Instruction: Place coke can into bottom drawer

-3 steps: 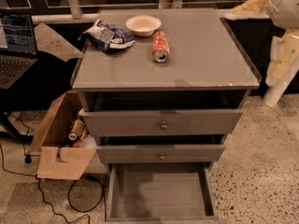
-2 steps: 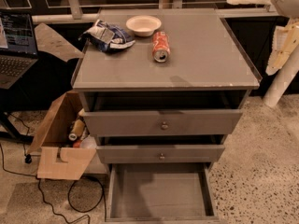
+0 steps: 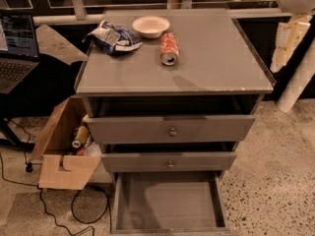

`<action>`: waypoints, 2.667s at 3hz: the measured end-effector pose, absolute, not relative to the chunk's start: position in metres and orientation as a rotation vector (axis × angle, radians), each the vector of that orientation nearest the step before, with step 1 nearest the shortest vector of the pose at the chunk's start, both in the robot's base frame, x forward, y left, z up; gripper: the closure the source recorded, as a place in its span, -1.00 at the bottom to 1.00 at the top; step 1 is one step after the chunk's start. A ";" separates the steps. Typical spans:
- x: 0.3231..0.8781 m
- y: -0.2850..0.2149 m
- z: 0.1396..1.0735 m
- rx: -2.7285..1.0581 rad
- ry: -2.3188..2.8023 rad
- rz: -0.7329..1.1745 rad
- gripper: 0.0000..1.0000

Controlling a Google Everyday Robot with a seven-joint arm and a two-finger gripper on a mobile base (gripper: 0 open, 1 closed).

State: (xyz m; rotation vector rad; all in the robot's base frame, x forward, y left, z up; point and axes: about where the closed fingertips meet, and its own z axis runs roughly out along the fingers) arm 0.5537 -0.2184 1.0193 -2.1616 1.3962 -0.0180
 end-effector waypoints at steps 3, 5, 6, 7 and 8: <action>0.676 -0.181 1.043 -2.572 0.958 -0.493 -1.00; 0.690 -0.168 1.028 -2.603 0.875 -0.480 -1.00; 0.709 -0.154 1.005 -2.658 0.804 -0.460 -1.00; 0.723 -0.147 0.980 -2.717 0.796 -0.437 -1.00; 0.730 -0.137 0.947 -2.748 0.729 -0.347 -1.00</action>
Offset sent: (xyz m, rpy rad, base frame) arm 0.0485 -0.0218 0.0569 -0.5865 0.2825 0.5974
